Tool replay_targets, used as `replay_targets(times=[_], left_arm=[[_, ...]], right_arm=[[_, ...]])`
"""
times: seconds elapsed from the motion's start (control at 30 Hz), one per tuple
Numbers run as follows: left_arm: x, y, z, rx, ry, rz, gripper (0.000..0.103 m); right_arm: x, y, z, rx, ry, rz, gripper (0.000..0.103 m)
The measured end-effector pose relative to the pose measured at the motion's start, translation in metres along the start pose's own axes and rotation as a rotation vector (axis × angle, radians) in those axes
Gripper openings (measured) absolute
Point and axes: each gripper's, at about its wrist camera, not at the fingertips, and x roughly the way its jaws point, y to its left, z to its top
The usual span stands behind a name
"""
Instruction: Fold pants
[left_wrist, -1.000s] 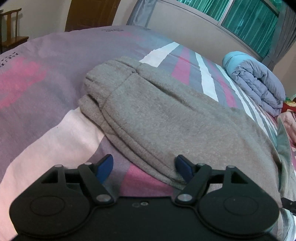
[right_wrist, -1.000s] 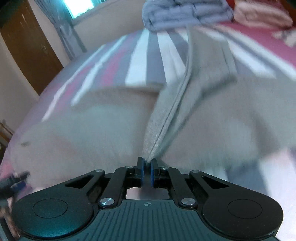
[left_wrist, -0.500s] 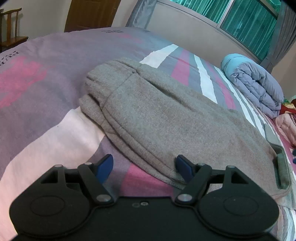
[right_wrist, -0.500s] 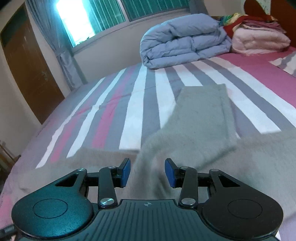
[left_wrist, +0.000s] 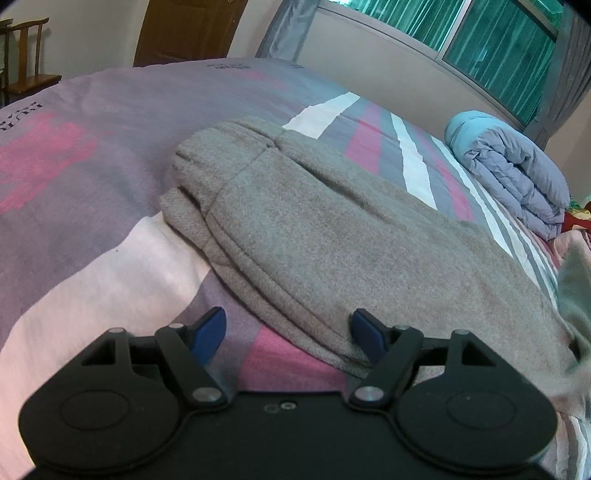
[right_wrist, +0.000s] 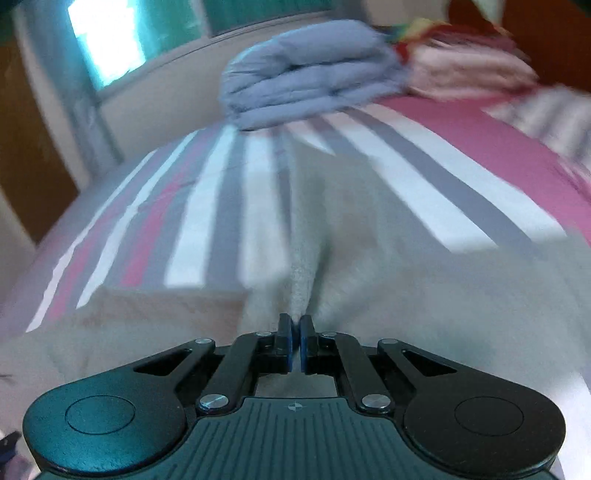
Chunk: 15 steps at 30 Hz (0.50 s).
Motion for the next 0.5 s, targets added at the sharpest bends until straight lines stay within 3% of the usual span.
replay_targets(times=[0.13,0.2,0.27,0.33,0.5], left_arm=[[-0.001,0.0,0.001,0.0,0.004,0.0,0.07],[-0.002,0.001,0.002,-0.003,0.009,-0.004,0.07],[-0.001,0.001,0.003,-0.006,0.01,-0.004,0.07],[-0.001,0.001,0.002,-0.003,0.008,0.0,0.07],[-0.001,0.0,0.002,0.001,0.007,0.001,0.07]], right_arm=[[-0.003,-0.044,-0.042,0.087,0.09,0.05,0.004],[-0.016,-0.051,-0.041,0.113,0.024,0.099,0.016],[-0.027,-0.058,-0.034,0.134,-0.041,0.093,0.046],[-0.031,-0.068,-0.025,0.175,-0.08,0.125,0.049],[0.0,-0.098,0.003,0.271,-0.085,0.135,0.049]])
